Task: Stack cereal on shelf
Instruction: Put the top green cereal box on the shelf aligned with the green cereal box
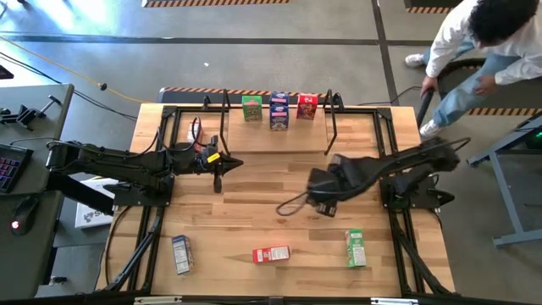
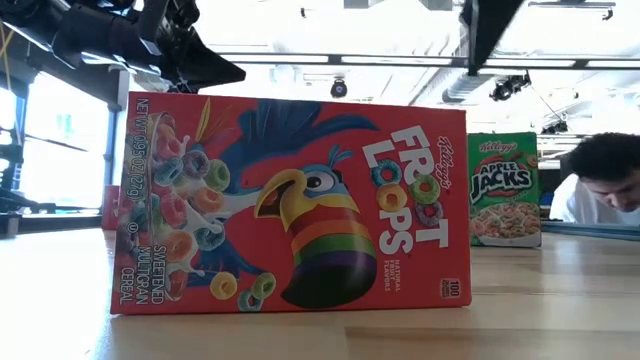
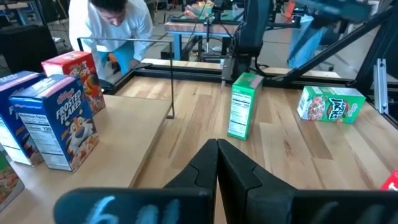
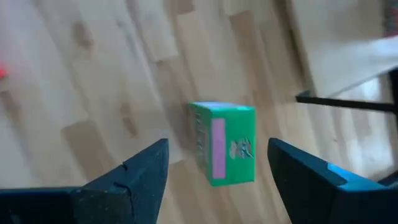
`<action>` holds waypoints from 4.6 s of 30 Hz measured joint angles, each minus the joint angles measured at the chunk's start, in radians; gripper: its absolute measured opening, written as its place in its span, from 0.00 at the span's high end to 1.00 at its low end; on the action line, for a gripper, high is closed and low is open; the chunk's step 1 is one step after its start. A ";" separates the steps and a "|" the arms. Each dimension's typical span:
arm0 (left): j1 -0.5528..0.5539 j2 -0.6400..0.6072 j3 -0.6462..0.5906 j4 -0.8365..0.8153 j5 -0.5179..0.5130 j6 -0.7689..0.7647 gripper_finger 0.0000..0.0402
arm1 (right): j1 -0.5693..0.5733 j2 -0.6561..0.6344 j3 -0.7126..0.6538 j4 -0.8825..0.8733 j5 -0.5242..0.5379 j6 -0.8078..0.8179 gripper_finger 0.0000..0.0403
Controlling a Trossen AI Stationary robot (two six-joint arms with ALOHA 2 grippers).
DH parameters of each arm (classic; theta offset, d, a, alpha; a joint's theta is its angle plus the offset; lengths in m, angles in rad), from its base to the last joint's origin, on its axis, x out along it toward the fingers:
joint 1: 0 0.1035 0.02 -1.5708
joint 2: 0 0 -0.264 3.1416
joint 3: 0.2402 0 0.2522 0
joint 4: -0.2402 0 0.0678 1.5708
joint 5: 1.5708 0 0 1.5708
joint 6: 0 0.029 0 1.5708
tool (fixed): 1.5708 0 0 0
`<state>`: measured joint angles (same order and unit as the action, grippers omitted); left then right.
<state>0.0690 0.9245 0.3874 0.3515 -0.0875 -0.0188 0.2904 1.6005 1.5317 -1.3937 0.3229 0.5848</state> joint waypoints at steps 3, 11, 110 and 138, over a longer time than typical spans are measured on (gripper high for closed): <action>-0.010 0.000 0.000 0.000 -0.001 -0.017 1.00 | 0.017 -0.097 -0.143 0.063 0.064 0.047 0.38; -0.025 0.000 0.000 0.014 -0.015 -0.030 1.00 | 0.020 -0.184 -0.264 0.112 -0.033 0.136 0.38; 0.155 -0.287 -0.177 0.005 0.110 -0.102 1.00 | -0.600 0.720 0.795 0.349 -0.345 -0.952 0.66; 0.143 -0.287 -0.177 0.013 0.110 -0.065 1.00 | -0.556 0.620 0.794 0.398 -0.248 -0.958 0.43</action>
<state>0.2117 0.6373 0.2100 0.3647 0.0222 -0.0838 -0.2654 2.2209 2.3253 -0.9961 0.0751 -0.3728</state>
